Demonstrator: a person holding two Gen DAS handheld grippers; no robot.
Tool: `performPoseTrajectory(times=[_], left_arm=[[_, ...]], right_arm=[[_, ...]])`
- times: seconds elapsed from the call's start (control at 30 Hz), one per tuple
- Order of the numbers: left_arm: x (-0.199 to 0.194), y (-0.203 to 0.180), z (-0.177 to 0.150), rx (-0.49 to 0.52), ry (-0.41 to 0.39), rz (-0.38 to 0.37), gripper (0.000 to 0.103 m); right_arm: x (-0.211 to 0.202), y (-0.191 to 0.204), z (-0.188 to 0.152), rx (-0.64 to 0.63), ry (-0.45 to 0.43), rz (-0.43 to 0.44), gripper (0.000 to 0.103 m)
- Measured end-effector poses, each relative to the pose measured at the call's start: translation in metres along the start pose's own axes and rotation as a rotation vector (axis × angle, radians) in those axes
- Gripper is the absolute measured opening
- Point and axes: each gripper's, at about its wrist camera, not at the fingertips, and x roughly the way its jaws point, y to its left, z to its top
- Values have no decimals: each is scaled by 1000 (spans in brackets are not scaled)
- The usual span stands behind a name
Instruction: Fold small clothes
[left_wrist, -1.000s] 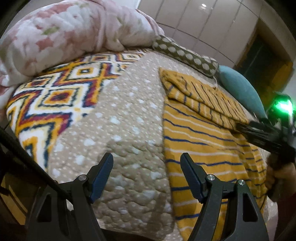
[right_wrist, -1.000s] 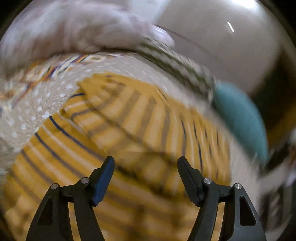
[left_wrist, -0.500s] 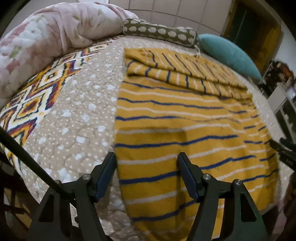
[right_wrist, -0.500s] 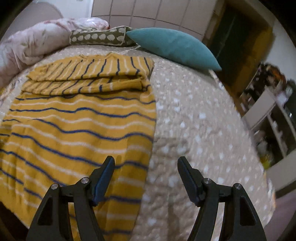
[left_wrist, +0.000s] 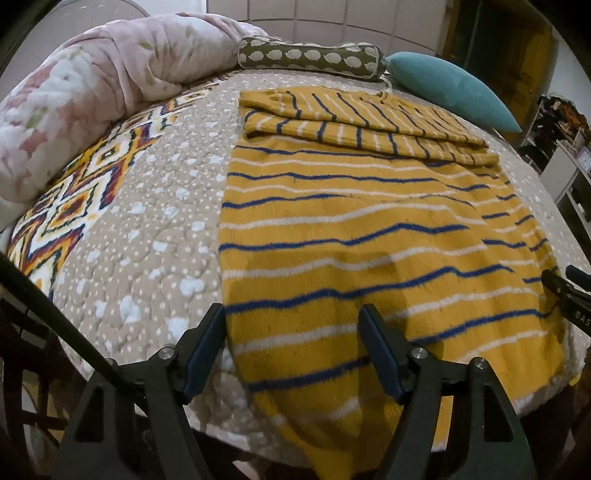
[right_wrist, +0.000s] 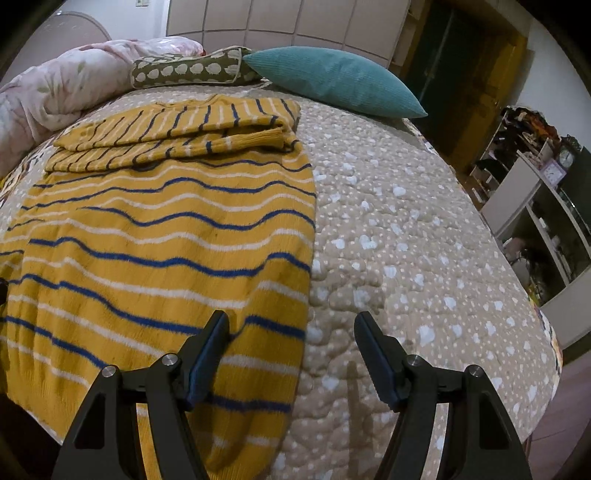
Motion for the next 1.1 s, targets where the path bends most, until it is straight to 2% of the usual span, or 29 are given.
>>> performPoseTrajectory(times=[0.1, 0.17, 0.23, 0.3, 0.4, 0.53, 0.6, 0.63, 0.7, 0.73, 0.77, 0.8, 0.93, 1.03, 1.1], left_arm=[[-16, 10, -1, -49, -18, -85, 68], [-24, 19, 0, -85, -42, -115, 68], [-29, 35, 2, -148, -61, -143, 68], [-24, 49, 5, -215, -47, -175, 68], [-8, 68, 6, -310, -31, -246, 68], [3, 68, 4, -314, -39, -341, 67], [6, 65, 4, -316, -17, -443, 53], [11, 62, 2, -337, 20, -525, 42], [18, 60, -4, -368, 57, -594, 33], [24, 56, -8, -380, 82, -622, 26], [27, 52, -12, -381, 96, -637, 21], [27, 48, -16, -375, 102, -643, 21], [16, 30, -27, -306, 70, -589, 21], [13, 22, -31, -294, 61, -554, 24], [13, 16, -31, -286, 57, -533, 25]], right_arm=[[-6, -2, -4, 9, -2, 8, 74], [-9, -8, -8, 34, 1, 46, 74], [-10, -20, -12, 88, 6, 134, 74], [-6, -38, -19, 178, 19, 269, 74], [8, -58, -32, 303, 39, 425, 74], [13, -75, -44, 424, 0, 586, 74], [16, -75, -46, 457, 1, 681, 73], [17, -74, -47, 472, 7, 742, 69], [21, -66, -48, 489, 26, 842, 69], [21, -60, -49, 483, 27, 859, 68], [19, -55, -47, 472, 25, 861, 68], [18, -50, -47, 461, 24, 864, 68], [15, -38, -50, 447, 39, 887, 59], [13, -33, -57, 446, 50, 881, 53], [10, -30, -61, 441, 51, 869, 52]])
